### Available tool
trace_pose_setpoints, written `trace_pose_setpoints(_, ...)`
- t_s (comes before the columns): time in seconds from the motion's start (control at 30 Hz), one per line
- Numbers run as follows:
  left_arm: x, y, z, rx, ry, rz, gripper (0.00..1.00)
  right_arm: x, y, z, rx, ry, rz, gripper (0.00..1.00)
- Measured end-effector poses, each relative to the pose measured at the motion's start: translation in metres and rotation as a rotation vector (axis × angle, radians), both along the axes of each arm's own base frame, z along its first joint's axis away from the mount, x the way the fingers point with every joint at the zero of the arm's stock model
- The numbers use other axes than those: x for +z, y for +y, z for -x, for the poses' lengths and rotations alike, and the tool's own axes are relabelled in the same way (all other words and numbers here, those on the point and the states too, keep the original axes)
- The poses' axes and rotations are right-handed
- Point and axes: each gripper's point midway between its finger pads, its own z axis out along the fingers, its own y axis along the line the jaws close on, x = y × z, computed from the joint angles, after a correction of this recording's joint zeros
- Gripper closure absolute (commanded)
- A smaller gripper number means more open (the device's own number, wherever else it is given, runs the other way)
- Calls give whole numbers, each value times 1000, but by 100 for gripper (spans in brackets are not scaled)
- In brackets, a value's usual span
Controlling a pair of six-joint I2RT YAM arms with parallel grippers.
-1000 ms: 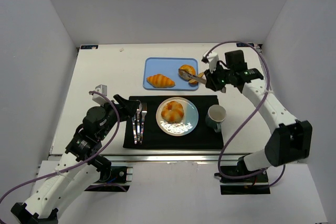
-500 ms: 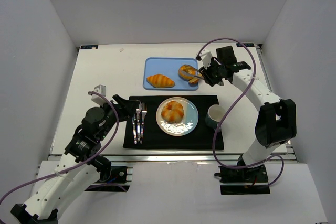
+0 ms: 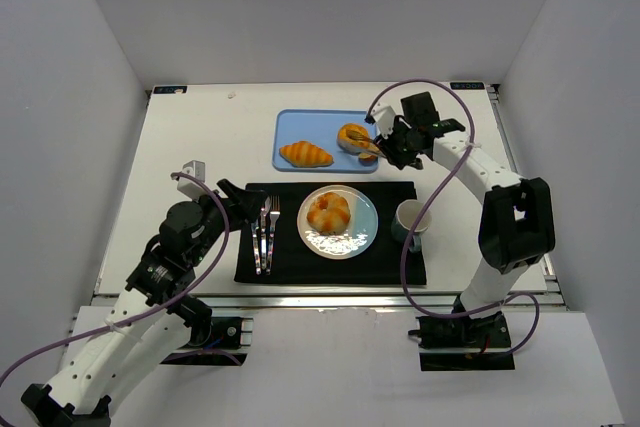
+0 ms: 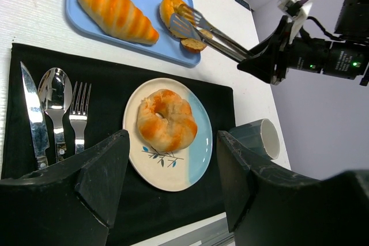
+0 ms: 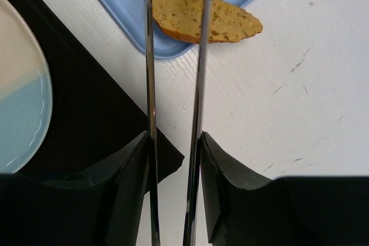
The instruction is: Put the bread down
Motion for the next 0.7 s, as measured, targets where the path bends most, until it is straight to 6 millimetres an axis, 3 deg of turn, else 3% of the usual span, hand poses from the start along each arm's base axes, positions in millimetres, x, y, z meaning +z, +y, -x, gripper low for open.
trace_pose_setpoints(0.23,1,0,0,0,-4,3,29,-9,0,-1,8,4,39,92)
trace_pose_setpoints(0.4,1,0,0,0,-4,3,29,-2,1,-1,19,-12,29,98)
trace_pose_setpoints(0.5,1,0,0,0,-4,2,29,19,6,4,39,-44,-13,98)
trace_pose_setpoints(0.7,2,0,0,0,-6,4,29,92,19,36,145,-177,-152,98)
